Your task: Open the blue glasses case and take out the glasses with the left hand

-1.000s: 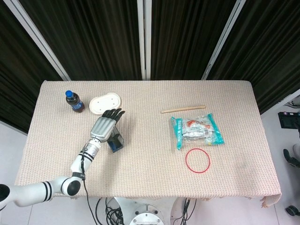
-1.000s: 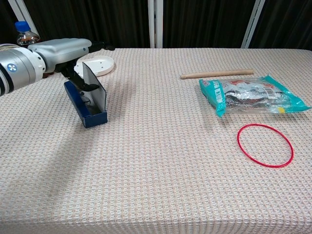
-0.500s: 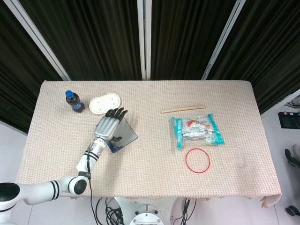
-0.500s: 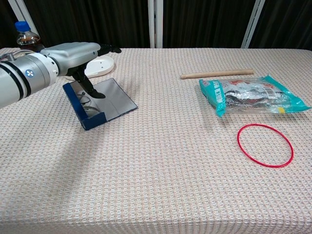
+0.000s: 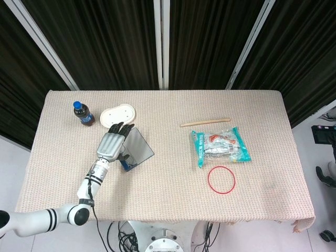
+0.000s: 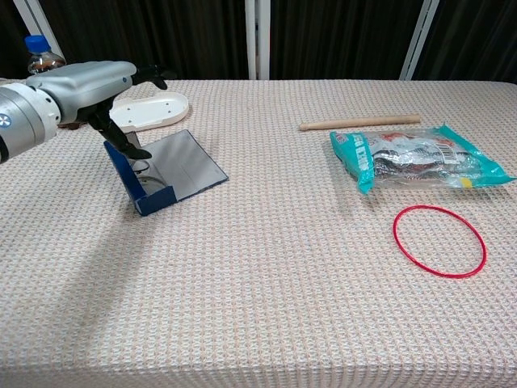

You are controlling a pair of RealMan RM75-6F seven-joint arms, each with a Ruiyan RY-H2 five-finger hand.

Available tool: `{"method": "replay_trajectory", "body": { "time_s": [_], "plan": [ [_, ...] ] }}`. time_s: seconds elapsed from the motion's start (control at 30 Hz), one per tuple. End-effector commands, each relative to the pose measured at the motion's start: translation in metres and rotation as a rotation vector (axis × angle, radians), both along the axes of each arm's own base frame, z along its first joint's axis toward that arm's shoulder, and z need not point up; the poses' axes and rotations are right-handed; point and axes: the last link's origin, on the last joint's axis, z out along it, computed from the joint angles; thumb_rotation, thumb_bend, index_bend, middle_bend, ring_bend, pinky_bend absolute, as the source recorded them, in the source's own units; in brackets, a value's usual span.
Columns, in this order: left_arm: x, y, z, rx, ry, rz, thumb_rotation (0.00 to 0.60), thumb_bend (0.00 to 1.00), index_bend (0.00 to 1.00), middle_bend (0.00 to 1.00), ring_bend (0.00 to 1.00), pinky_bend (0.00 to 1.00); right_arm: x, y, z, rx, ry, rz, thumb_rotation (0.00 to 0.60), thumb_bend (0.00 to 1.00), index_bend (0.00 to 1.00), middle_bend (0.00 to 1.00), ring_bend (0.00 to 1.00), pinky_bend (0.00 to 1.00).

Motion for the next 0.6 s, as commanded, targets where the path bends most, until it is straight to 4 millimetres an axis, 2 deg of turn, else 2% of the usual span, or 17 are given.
{"method": "replay_trajectory", "body": {
  "time_s": [0.03, 0.33, 0.6],
  "plan": [
    [0.000, -0.001, -0.004, -0.011, 0.001, 0.005, 0.600, 0.14, 0.05, 0.10, 0.00, 0.10, 0.001, 0.000, 0.000, -0.002, 0.000, 0.004, 0.600, 0.31, 0.00, 0.00, 0.00, 0.00],
    [-0.008, -0.009, -0.024, -0.048, 0.027, 0.023, 0.600, 0.10, 0.05, 0.09, 0.00, 0.10, -0.001, 0.002, 0.001, -0.003, -0.006, -0.004, 0.600, 0.31, 0.00, 0.00, 0.00, 0.00],
    [-0.009, -0.020, -0.023, -0.068, 0.017, 0.012, 0.600, 0.09, 0.05, 0.09, 0.00, 0.10, -0.006, 0.002, 0.003, -0.009, -0.013, -0.016, 0.600, 0.31, 0.00, 0.00, 0.00, 0.00]
  ]
}}
